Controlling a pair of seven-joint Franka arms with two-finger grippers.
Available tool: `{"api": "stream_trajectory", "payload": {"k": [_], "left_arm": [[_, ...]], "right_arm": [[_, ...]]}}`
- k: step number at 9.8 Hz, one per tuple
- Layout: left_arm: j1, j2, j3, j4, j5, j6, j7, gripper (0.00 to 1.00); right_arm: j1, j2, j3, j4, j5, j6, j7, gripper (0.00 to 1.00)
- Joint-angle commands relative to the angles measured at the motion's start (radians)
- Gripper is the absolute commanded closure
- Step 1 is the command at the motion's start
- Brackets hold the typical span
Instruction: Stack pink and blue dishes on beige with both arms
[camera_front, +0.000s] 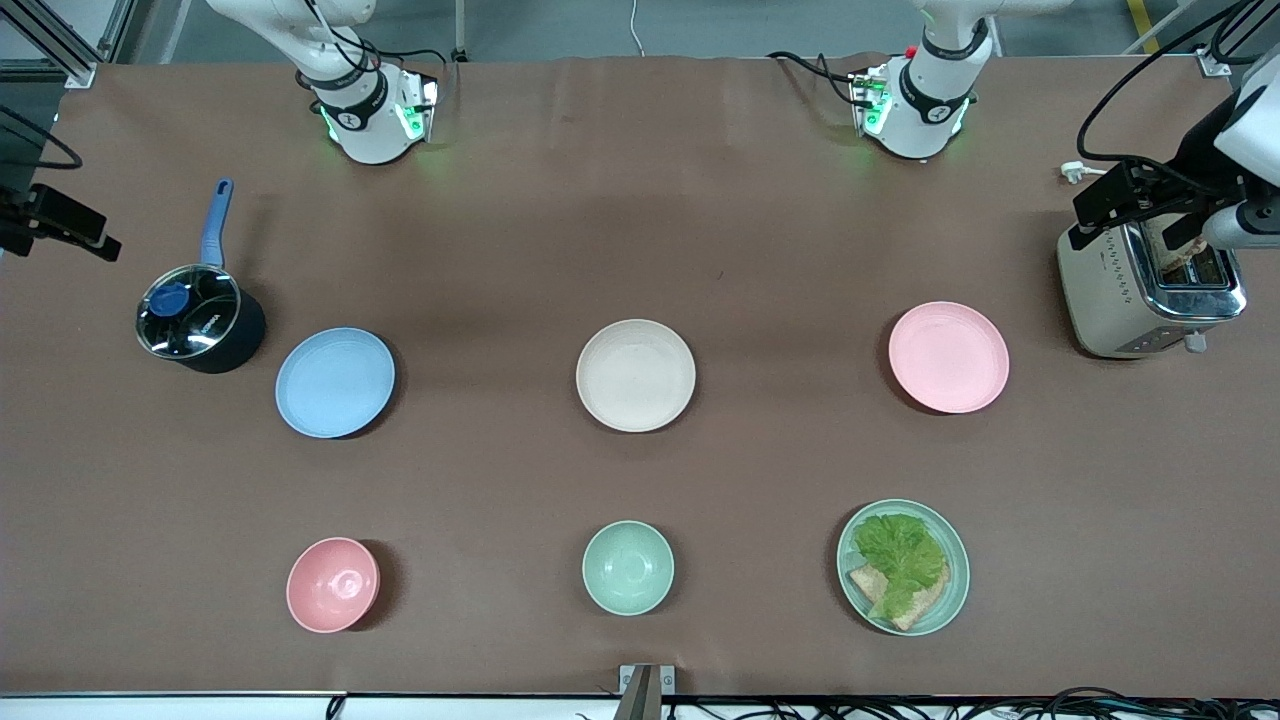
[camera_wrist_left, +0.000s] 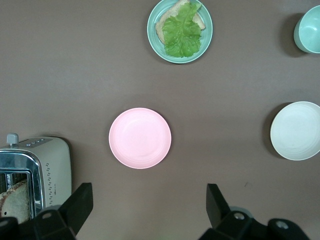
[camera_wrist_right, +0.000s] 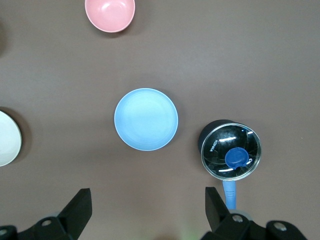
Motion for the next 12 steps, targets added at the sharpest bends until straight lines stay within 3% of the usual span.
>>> {"api": "stream_trajectory", "payload": {"k": [1, 2, 3, 5, 6, 8, 12], "left_arm": [[0.009, 0.017, 0.019, -0.050, -0.014, 0.039, 0.015, 0.00], [0.006, 0.028, 0.049, -0.078, -0.022, 0.081, 0.021, 0.00], [0.004, 0.037, 0.074, -0.117, -0.034, 0.127, 0.053, 0.03], [0.004, 0.048, 0.132, -0.264, -0.064, 0.293, 0.166, 0.01], [0.007, 0.080, 0.181, -0.329, -0.142, 0.367, 0.259, 0.00], [0.012, 0.185, 0.204, -0.368, -0.213, 0.414, 0.403, 0.00], [0.026, 0.346, 0.215, -0.498, -0.230, 0.676, 0.605, 0.00]], "right_arm": [[-0.053, 0.033, 0.002, -0.053, 0.022, 0.004, -0.067, 0.00], [-0.061, 0.033, -0.042, -0.083, 0.100, 0.008, -0.107, 0.00], [-0.056, 0.038, -0.081, -0.119, 0.124, 0.022, -0.118, 0.00], [-0.067, 0.038, -0.087, -0.324, 0.180, 0.258, -0.227, 0.00], [-0.065, 0.041, -0.104, -0.435, 0.213, 0.404, -0.295, 0.00], [-0.068, 0.154, -0.106, -0.521, 0.233, 0.568, -0.381, 0.00], [-0.094, 0.349, -0.107, -0.621, 0.470, 0.816, -0.683, 0.00]]}}
